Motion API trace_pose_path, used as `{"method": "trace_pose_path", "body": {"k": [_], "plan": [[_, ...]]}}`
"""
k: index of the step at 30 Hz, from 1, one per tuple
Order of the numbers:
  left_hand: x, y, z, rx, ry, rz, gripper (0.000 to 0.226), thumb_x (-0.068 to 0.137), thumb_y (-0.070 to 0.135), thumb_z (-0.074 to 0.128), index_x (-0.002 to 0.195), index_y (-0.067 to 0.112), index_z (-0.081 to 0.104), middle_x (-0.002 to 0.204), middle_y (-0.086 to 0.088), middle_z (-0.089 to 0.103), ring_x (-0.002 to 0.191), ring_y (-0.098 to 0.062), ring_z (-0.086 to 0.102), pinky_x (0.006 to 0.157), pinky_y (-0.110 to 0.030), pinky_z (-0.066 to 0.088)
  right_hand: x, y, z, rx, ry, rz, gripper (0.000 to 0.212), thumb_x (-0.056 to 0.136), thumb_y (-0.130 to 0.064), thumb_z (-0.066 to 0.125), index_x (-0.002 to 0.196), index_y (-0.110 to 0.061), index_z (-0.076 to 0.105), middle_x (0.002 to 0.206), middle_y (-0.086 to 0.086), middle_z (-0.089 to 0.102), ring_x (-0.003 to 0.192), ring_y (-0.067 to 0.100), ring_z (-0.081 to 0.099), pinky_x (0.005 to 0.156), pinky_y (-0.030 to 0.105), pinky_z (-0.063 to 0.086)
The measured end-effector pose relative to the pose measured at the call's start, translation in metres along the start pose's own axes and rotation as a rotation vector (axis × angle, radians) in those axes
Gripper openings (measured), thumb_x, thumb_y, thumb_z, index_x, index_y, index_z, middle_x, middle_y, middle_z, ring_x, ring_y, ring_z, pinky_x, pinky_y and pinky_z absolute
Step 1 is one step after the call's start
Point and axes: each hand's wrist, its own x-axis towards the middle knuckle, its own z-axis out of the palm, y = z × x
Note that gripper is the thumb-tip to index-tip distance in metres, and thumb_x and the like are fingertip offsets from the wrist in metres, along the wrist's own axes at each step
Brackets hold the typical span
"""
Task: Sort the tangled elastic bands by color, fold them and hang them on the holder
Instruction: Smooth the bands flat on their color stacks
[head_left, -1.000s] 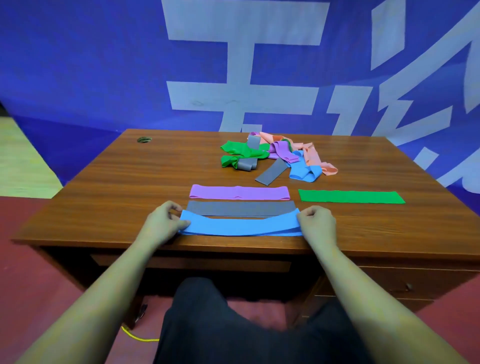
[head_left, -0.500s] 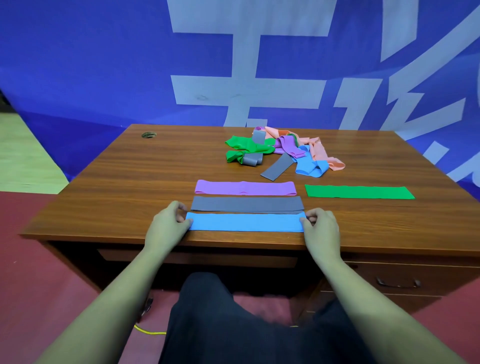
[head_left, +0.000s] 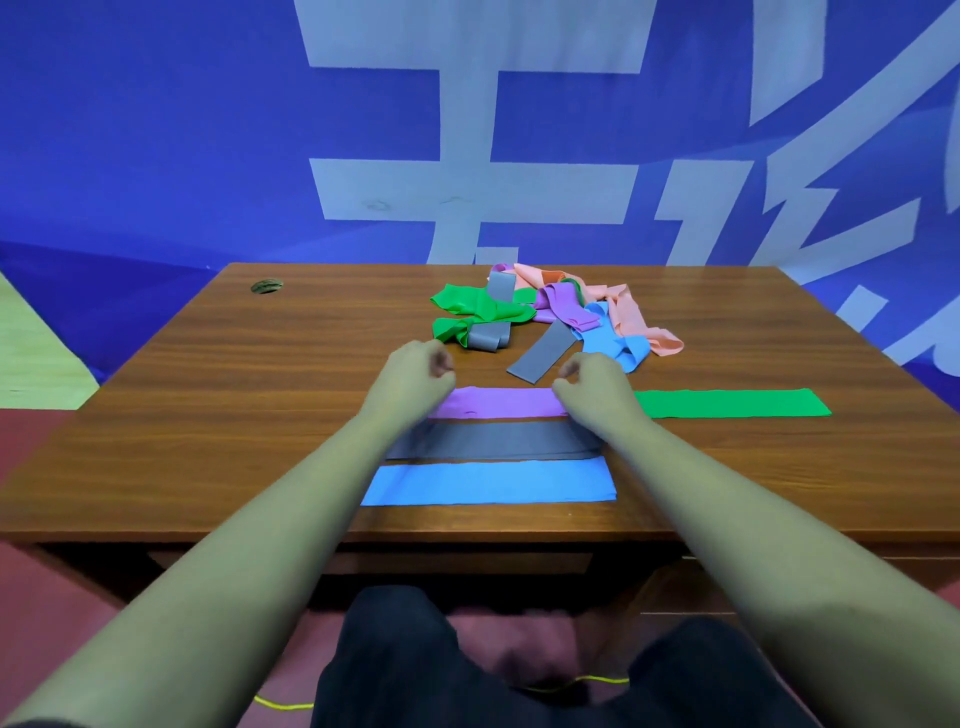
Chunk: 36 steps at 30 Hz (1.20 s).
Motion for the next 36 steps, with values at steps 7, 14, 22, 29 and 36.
{"method": "trace_pose_path", "body": {"k": [7, 14, 22, 29, 36], "plan": [[0.063, 0.014, 0.052, 0.038, -0.228, 0.048, 0.017, 0.079, 0.005, 0.062, 0.089, 0.014, 0.071, 0.089, -0.004, 0.07, 0.089, -0.022, 0.065, 0.072, -0.021, 0.042, 0.046, -0.002, 0.022, -0.066, -0.107, -0.091, 0.027, 0.083, -0.017, 0.063, 0.108, -0.008, 0.07, 0.111, 0.012, 0.066, 0.106, 0.024, 0.059, 0.088, 0.032, 0.047], [0.092, -0.002, 0.082, 0.053, -0.335, 0.153, 0.032, 0.083, 0.007, 0.066, 0.113, 0.015, 0.074, 0.112, -0.004, 0.072, 0.104, -0.017, 0.065, 0.084, -0.015, 0.04, 0.065, 0.004, 0.039, -0.074, -0.209, -0.145, 0.021, 0.079, -0.022, 0.07, 0.097, -0.013, 0.075, 0.099, 0.006, 0.072, 0.095, 0.022, 0.065, 0.085, 0.035, 0.053], [0.109, -0.004, 0.097, 0.132, -0.253, 0.254, 0.012, 0.091, 0.018, 0.061, 0.096, 0.015, 0.072, 0.101, -0.008, 0.063, 0.101, -0.026, 0.058, 0.088, -0.04, 0.046, 0.075, 0.007, 0.051, -0.121, -0.104, -0.184, 0.011, 0.085, -0.019, 0.062, 0.086, -0.014, 0.072, 0.095, 0.006, 0.063, 0.093, 0.025, 0.058, 0.082, 0.039, 0.05], [0.114, 0.021, 0.071, -0.636, -0.129, 0.133, 0.022, 0.094, 0.012, 0.061, 0.115, 0.02, 0.064, 0.115, 0.006, 0.067, 0.1, 0.0, 0.061, 0.091, -0.018, 0.046, 0.084, -0.015, -0.005, 0.158, 0.158, -0.247, 0.011, 0.082, -0.015, 0.062, 0.086, -0.014, 0.073, 0.079, -0.003, 0.063, 0.077, 0.016, 0.057, 0.067, 0.03, 0.044], [0.132, 0.074, 0.042, -0.858, -0.164, 0.205, 0.025, 0.092, 0.003, 0.063, 0.116, 0.01, 0.063, 0.115, -0.001, 0.068, 0.107, -0.004, 0.061, 0.094, -0.018, 0.047, 0.088, -0.042, -0.086, 0.463, 0.253, -0.25, 0.006, 0.084, -0.019, 0.064, 0.08, -0.019, 0.069, 0.067, -0.01, 0.064, 0.053, 0.009, 0.059, 0.057, 0.028, 0.049]]}}
